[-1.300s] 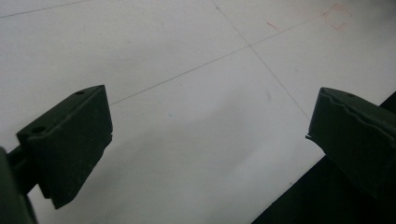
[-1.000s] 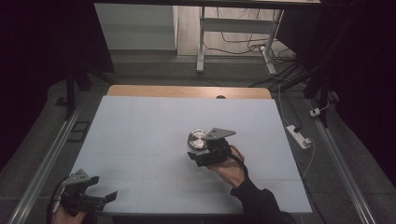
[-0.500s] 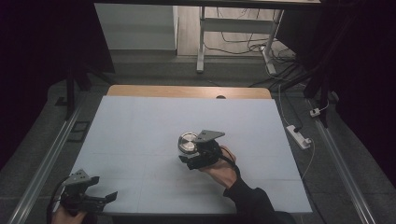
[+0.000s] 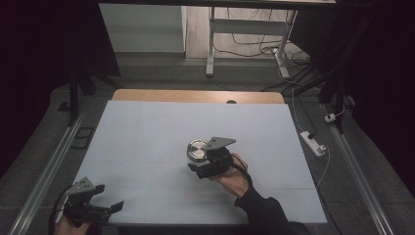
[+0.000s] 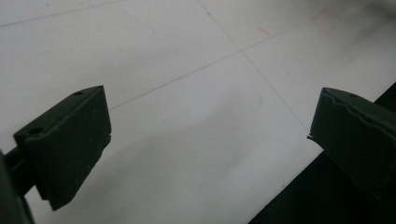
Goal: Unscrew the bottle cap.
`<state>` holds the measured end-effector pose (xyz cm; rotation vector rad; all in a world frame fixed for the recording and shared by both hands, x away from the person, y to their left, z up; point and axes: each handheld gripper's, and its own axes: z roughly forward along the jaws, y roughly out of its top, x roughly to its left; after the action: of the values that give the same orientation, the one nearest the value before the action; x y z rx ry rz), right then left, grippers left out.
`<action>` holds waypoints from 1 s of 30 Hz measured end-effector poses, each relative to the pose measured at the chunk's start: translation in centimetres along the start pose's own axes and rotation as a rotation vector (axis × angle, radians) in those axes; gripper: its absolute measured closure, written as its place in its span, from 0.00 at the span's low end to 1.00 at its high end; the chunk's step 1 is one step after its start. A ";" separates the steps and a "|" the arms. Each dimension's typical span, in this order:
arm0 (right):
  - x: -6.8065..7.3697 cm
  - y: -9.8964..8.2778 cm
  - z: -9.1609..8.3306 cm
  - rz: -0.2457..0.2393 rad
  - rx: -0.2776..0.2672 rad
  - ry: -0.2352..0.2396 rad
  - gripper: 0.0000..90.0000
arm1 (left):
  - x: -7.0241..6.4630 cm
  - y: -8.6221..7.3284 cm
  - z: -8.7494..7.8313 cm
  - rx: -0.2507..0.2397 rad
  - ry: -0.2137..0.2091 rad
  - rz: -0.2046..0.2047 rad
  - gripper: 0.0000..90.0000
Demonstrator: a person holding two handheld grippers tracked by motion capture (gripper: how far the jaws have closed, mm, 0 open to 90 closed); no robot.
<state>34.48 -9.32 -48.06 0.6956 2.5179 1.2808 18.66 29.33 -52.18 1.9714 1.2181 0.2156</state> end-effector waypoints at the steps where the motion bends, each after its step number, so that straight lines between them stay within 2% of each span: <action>1: 0.0 0.0 0.0 -0.001 0.000 0.001 0.16 | -0.1 0.1 0.0 -0.003 0.000 0.003 0.00; 6: 0.1 0.0 0.0 -0.002 -0.001 0.004 0.16 | -0.4 0.7 0.0 -0.021 0.003 0.050 0.00; 10: 0.1 0.0 -0.1 -0.006 -0.001 0.006 0.16 | -0.4 1.4 0.3 -0.034 -0.033 0.074 0.00; 12: 0.1 0.0 -0.1 -0.006 -0.002 0.006 0.16 | -0.5 1.8 0.6 -0.047 -0.052 0.103 0.00; 14: 0.1 0.0 -0.2 -0.007 -0.002 0.006 0.16 | -0.6 2.0 0.7 -0.043 -0.059 0.110 0.00; 15: 0.1 0.1 -0.2 -0.006 -0.002 0.006 0.16 | -0.9 2.4 1.0 -0.034 -0.071 0.132 0.00; 16: 0.1 0.1 -0.2 -0.007 -0.002 0.006 0.16 | -0.9 2.4 1.0 -0.034 -0.071 0.132 0.00; 18: 0.1 0.1 -0.3 -0.007 -0.004 0.006 0.16 | -1.1 3.0 1.5 -0.034 -0.097 0.160 0.00; 21: 0.0 0.1 -0.3 -0.007 -0.008 0.007 0.16 | -1.2 3.7 2.1 -0.035 -0.132 0.170 0.00; 24: 0.0 0.1 -0.4 -0.007 -0.008 0.006 0.16 | -1.3 4.5 2.6 -0.056 -0.153 0.187 0.00; 30: 0.0 0.1 -0.4 -0.011 -0.005 0.008 0.16 | -1.6 6.0 3.6 -0.081 -0.166 0.208 0.00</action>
<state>34.37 -9.55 -47.76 0.6754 2.5200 1.2883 23.74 24.81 -49.99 2.0015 0.8868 0.1982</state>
